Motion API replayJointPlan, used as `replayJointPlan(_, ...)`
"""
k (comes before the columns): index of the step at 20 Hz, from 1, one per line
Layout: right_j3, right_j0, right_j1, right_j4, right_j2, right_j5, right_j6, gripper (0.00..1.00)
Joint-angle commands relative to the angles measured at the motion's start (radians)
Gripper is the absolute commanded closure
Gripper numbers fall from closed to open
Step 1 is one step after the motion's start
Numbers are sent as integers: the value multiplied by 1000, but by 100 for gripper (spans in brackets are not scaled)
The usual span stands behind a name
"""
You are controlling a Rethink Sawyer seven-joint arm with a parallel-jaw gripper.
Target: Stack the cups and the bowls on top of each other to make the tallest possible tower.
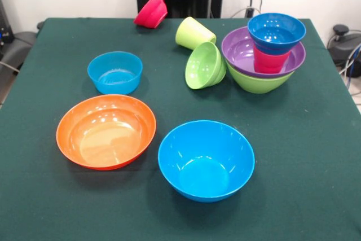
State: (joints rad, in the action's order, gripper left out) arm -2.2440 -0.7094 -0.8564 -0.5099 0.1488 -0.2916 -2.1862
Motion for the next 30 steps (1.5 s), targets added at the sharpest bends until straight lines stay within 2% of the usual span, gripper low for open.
replayJointPlan(1,48,35,74,-38,100,36,17,0)
replayJointPlan(5,40,39,87,-29,107,42,6,0)
replayJointPlan(12,80,76,136,-54,64,88,-20,0)
replayJointPlan(19,111,80,161,-43,74,97,-18,0)
replayJointPlan(27,84,43,181,-17,150,111,0,0)
replayJointPlan(30,87,50,196,-22,157,132,-8,0)
